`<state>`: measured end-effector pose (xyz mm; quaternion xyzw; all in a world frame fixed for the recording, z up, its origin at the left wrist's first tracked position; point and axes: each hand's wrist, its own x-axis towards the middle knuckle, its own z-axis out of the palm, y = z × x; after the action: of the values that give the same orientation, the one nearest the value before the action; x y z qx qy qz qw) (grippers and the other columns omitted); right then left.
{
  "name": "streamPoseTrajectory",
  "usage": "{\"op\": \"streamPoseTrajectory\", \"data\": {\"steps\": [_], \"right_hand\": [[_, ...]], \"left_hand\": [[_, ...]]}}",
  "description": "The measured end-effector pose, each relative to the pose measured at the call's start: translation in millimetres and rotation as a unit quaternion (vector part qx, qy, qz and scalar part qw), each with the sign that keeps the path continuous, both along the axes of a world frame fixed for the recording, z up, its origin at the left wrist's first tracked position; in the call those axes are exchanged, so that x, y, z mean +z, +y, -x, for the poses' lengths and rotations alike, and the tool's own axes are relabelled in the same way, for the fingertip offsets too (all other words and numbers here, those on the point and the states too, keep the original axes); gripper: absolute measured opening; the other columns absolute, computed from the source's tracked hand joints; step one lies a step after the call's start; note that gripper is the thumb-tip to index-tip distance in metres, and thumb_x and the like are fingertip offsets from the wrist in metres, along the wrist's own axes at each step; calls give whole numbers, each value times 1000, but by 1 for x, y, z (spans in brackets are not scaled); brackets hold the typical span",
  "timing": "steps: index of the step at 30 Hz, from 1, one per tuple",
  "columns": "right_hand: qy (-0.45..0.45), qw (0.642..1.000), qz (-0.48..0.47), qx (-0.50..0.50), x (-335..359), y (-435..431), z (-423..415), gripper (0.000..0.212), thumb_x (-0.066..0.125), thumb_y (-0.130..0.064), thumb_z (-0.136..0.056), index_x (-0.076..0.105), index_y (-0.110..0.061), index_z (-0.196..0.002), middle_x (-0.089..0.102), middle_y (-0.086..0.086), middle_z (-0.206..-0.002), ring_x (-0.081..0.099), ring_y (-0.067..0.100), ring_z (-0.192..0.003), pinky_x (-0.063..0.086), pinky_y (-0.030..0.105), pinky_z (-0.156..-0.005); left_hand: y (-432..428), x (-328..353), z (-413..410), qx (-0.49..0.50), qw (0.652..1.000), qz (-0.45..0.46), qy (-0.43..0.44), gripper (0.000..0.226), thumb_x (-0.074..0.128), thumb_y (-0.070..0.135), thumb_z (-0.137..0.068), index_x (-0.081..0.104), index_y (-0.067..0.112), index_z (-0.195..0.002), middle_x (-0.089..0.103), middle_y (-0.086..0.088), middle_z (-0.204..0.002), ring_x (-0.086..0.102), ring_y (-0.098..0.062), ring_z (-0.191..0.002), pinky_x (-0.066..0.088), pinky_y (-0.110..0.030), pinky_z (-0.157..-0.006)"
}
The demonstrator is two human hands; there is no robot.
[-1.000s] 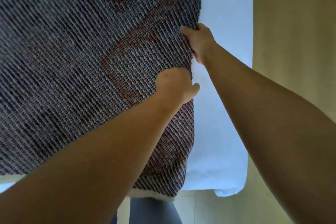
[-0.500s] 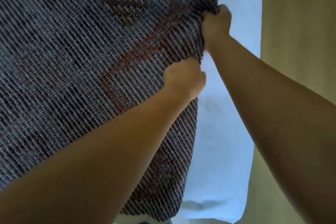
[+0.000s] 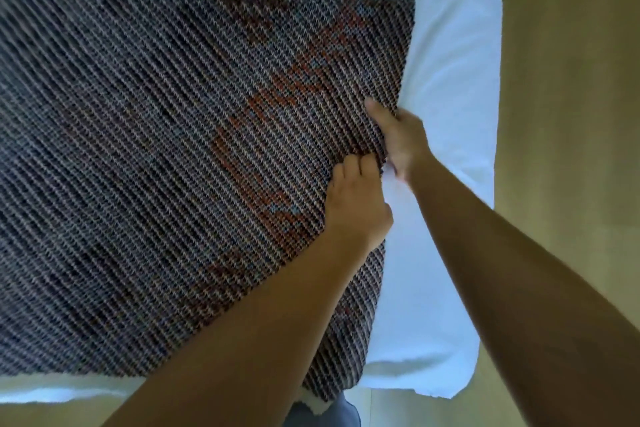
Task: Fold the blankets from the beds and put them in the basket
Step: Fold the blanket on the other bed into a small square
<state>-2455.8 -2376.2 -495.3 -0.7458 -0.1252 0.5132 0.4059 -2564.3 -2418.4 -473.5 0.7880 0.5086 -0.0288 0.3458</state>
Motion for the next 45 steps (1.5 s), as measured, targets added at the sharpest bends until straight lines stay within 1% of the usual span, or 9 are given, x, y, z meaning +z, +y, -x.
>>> {"op": "streamPoseTrajectory", "data": {"steps": [8,13,20,25,28,32,36,41,45], "right_hand": [[11,999,15,-49,21,-5,57,15,58,-25,-85,61,-13,-95,69,10,-94,67,25,-86,56,37,-79],[-11,998,18,-53,54,24,116,22,54,-24,-84,62,-6,-95,69,17,-88,64,24,-78,57,41,-72],[-142,989,9,30,86,66,218,14,46,-25,-90,50,-12,-93,54,6,-84,55,27,-79,42,38,-68],[-195,976,-16,99,93,121,327,31,41,-27,-96,54,-3,-111,54,11,-90,44,23,-78,32,34,-70],[-230,962,-23,142,93,160,393,42,36,-23,-97,47,8,-123,56,24,-116,43,22,-80,35,32,-74],[-174,974,-9,144,95,218,465,41,34,-24,-97,45,0,-129,46,-1,-77,47,15,-68,44,37,-80],[-120,988,37,95,95,260,513,29,35,-32,-98,52,-11,-108,50,4,-77,53,22,-76,50,37,-73],[-138,989,19,55,87,270,537,35,28,-37,-100,49,-11,-112,62,10,-104,60,27,-96,51,41,-89],[-206,977,-20,55,80,273,540,42,29,-40,-98,53,-12,-118,57,11,-116,56,28,-106,45,43,-99]], "left_hand": [[-29,18,35,183,979,86,-16,58,67,32,-75,35,11,-119,41,-9,-124,43,-28,-114,40,-41,-90],[2,36,61,400,878,199,-170,32,51,25,-86,47,5,-110,58,-19,-112,56,-39,-99,47,-45,-84],[3,37,178,405,856,268,-177,26,63,16,-81,47,16,-60,45,-2,-53,41,-22,-47,32,-25,-45],[23,42,286,433,788,362,-247,30,54,20,-93,48,25,-64,47,-4,-70,43,-21,-68,35,-32,-62],[66,46,383,439,805,291,-274,34,52,23,-94,44,20,-62,36,-3,-57,32,-21,-52,30,-32,-53],[132,55,506,416,853,196,-248,36,62,37,-86,59,1,-92,45,-21,-67,50,-32,-60,42,-40,-57],[148,48,574,320,857,331,-230,43,75,37,-74,61,8,-103,65,-11,-98,62,-28,-93,49,-36,-82],[108,34,593,321,749,503,-288,31,66,16,-84,62,10,-114,67,-9,-112,62,-27,-103,45,-40,-97],[123,33,640,428,602,513,-437,21,67,11,-74,67,7,-95,73,-15,-90,70,-30,-81,58,-40,-70]]}}
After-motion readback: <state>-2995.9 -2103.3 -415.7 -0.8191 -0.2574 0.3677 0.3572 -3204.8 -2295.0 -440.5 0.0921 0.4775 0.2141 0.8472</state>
